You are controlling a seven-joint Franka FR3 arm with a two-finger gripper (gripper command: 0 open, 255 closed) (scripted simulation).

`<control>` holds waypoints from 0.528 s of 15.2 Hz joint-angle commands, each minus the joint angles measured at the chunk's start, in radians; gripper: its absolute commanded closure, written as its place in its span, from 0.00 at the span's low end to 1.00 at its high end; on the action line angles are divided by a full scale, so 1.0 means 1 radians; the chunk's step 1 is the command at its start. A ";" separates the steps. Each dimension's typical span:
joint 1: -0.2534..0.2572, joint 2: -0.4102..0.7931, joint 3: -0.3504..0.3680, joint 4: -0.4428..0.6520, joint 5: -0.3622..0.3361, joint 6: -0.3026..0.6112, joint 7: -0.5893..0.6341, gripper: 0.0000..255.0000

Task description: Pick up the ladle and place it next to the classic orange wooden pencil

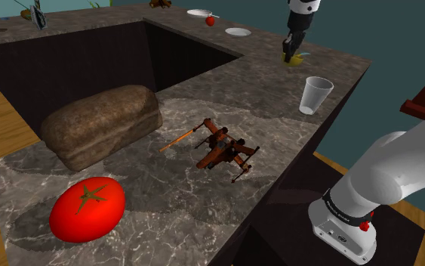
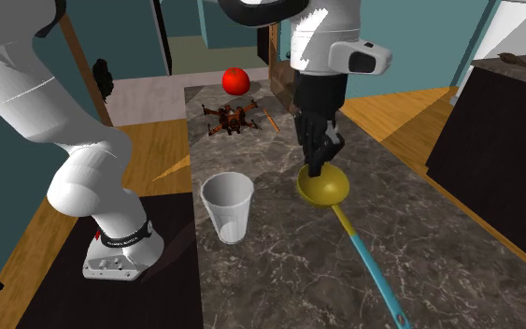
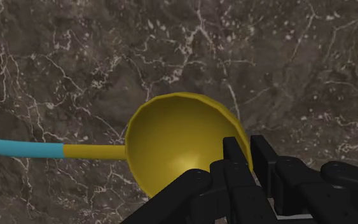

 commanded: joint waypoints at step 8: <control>0.081 0.081 0.123 0.081 0.040 -0.025 0.189 1.00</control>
